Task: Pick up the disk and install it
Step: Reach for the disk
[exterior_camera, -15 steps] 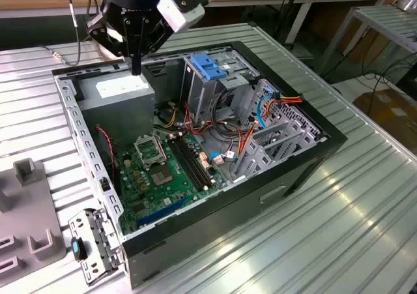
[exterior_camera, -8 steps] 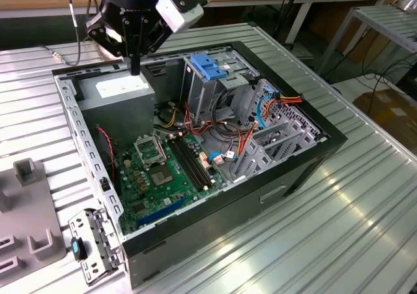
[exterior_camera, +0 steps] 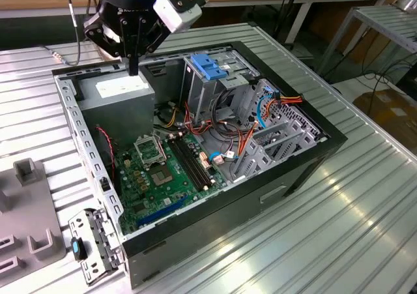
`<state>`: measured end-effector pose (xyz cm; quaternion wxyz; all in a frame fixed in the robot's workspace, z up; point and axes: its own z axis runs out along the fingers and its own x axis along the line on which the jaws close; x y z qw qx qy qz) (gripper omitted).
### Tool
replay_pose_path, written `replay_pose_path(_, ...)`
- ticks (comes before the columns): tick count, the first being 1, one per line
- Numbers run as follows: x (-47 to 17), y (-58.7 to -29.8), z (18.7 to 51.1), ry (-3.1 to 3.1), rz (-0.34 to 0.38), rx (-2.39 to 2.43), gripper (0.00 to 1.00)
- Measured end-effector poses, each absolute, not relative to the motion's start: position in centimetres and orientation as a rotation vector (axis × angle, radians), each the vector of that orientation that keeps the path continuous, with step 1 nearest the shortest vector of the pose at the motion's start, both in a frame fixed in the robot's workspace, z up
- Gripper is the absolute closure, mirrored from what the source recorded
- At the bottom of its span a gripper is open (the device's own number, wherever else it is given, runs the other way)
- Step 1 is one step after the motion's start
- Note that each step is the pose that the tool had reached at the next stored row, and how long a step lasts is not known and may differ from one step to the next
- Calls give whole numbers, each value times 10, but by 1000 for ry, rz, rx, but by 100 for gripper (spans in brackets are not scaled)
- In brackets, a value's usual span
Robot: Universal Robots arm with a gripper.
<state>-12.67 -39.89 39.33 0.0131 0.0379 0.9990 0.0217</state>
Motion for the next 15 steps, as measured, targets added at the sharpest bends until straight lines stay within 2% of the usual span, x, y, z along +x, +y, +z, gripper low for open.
replay_pose_path(15,-130,-399,393,3113,68,118,89)
